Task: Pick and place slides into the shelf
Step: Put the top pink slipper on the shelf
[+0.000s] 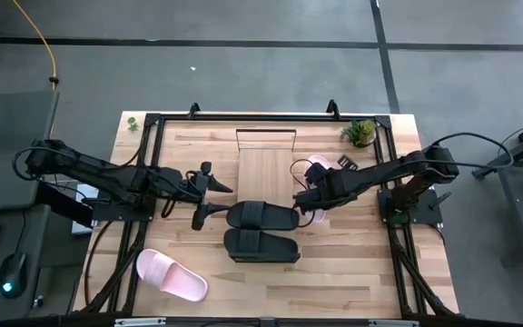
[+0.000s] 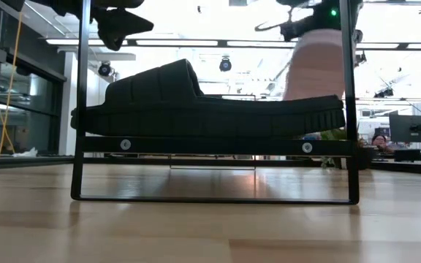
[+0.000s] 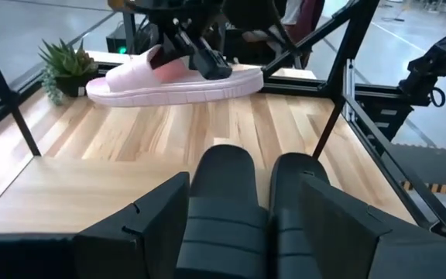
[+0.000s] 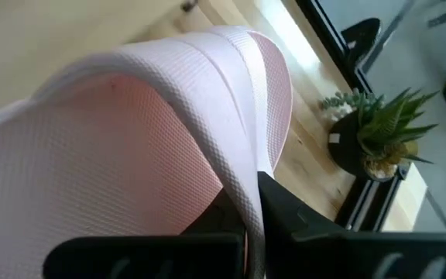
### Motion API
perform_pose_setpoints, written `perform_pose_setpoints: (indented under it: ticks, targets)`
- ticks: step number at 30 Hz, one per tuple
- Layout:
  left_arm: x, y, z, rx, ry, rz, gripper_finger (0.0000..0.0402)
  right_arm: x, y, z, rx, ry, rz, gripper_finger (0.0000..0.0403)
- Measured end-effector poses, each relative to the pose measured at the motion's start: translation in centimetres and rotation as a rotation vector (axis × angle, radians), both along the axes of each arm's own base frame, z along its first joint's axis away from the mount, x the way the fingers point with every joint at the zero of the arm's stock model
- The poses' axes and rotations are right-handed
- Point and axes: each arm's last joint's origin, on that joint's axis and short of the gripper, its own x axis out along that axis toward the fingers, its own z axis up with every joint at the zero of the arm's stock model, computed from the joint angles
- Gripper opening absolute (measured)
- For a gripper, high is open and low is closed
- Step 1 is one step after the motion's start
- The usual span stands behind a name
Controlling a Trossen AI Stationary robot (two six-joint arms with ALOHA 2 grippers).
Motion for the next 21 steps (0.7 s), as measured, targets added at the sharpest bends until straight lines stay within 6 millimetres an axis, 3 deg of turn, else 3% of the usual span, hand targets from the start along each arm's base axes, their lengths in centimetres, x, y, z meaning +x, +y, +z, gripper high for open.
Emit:
perform_pose_setpoints:
  ticks: [10, 21]
  targets:
    - [0.1, -0.1, 0.1, 0.095, -0.01, -0.037, 0.0223, 1.2, -1.2, 3.3, 0.054, -0.069, -0.003, 0.0]
    - [-0.3, -3.0, 1.3, 0.46, -0.024, -0.02, 0.0223, 2.1, -3.4, 6.9, 0.224, -0.163, -0.029, 0.0]
